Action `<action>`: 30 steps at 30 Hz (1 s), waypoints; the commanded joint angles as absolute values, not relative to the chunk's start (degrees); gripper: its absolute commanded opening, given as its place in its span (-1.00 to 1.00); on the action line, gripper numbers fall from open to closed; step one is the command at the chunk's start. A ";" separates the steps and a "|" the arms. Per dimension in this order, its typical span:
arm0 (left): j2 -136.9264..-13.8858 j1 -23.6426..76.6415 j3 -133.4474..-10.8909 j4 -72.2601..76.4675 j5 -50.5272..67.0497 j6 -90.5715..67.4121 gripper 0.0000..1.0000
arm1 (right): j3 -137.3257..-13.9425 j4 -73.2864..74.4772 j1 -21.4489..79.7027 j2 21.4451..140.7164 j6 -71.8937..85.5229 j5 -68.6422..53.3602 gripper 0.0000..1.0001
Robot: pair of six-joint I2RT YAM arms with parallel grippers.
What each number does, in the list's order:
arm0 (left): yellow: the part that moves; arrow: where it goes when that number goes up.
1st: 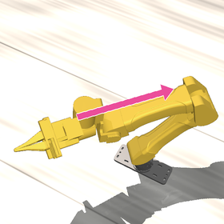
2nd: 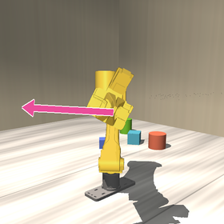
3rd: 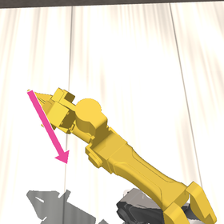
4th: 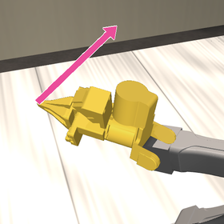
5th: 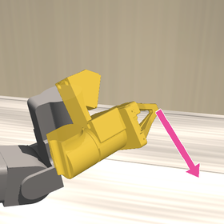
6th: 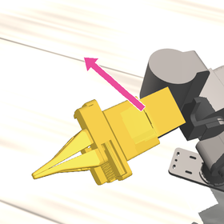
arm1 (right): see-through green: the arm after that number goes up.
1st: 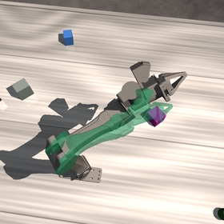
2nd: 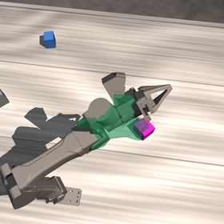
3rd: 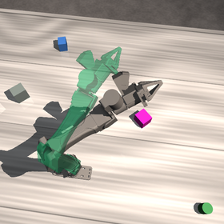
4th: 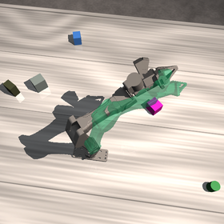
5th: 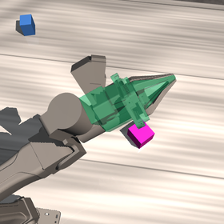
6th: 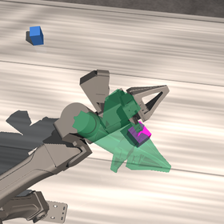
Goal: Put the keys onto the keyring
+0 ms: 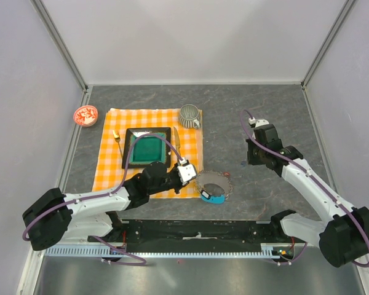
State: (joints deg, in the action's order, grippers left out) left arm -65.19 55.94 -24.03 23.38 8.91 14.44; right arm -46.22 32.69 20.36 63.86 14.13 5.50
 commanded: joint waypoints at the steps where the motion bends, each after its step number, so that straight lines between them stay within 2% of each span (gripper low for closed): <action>1: -63.28 55.63 -23.82 27.42 7.91 15.38 -0.96 | -50.09 35.07 20.13 64.85 13.36 7.99 -1.00; 4: -63.19 55.63 -23.82 27.42 8.00 15.38 -0.96 | -50.54 34.63 20.21 66.35 11.61 8.96 -1.00; 10: -63.11 55.72 -23.73 27.42 8.00 15.29 -0.96 | -46.32 24.19 20.21 69.60 10.46 8.26 -1.00; 17: -63.46 55.64 -23.64 27.51 8.17 15.12 -0.96 | -40.08 1.62 20.21 77.15 15.90 6.07 -1.00; 22: -63.28 55.63 -23.55 27.60 7.74 15.12 -0.96 | -39.56 -7.54 20.83 85.51 18.98 6.59 -1.00; 26: -63.19 55.63 -23.38 27.86 7.82 14.94 -0.96 | -36.39 -20.35 21.80 88.68 21.00 8.00 -1.00; 29: -63.37 55.63 -23.38 27.86 7.74 14.94 -0.96 | -34.54 -23.29 21.97 89.30 22.49 7.74 -0.91; 30: -63.28 55.63 -23.29 27.86 7.73 15.03 -0.96 | -34.28 -22.68 21.97 88.86 23.02 6.69 -0.77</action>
State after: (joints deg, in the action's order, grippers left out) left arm -64.69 55.94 -23.35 23.77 8.88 14.44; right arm -35.75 -12.93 21.61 89.01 19.57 7.25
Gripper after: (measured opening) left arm 0.022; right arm 0.037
